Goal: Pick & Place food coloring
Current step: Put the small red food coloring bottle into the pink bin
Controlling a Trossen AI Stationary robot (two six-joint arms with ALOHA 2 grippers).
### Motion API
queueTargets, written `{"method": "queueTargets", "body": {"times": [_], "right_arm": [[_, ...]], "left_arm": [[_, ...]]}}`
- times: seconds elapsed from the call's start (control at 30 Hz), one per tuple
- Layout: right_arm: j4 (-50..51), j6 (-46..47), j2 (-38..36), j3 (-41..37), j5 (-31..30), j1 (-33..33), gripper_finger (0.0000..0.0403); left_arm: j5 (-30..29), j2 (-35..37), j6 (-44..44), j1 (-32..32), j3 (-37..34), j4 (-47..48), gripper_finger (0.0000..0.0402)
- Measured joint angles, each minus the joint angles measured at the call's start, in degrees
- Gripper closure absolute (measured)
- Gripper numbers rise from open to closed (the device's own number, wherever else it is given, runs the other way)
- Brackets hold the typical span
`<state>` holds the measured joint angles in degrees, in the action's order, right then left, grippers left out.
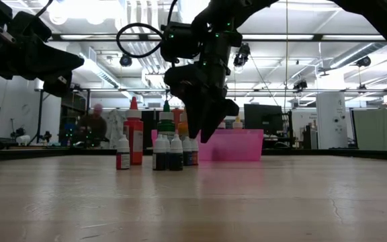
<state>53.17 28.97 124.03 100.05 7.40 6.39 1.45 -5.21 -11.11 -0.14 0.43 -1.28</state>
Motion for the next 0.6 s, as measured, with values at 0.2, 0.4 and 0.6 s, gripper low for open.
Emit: {"method": "queueTargets", "body": {"times": [0.2,0.4,0.6], "right_arm": [[-0.38,-0.22,0.00,-0.07,0.00,0.00,0.0234],[-2.11,-0.10,-0.04,-1.43,0.00,0.00,0.0234],[-3.11,-0.03,-0.04,-2.32,0.00,0.00,0.0234]], "left_arm": [[0.02,0.00,-0.01,-0.01,-0.01,0.00,0.0402],[0.00,0.00,-0.02,0.00,0.00,0.00,0.0402],[0.02,0.00,0.00,0.00,-0.02,0.00,0.0402]]}}
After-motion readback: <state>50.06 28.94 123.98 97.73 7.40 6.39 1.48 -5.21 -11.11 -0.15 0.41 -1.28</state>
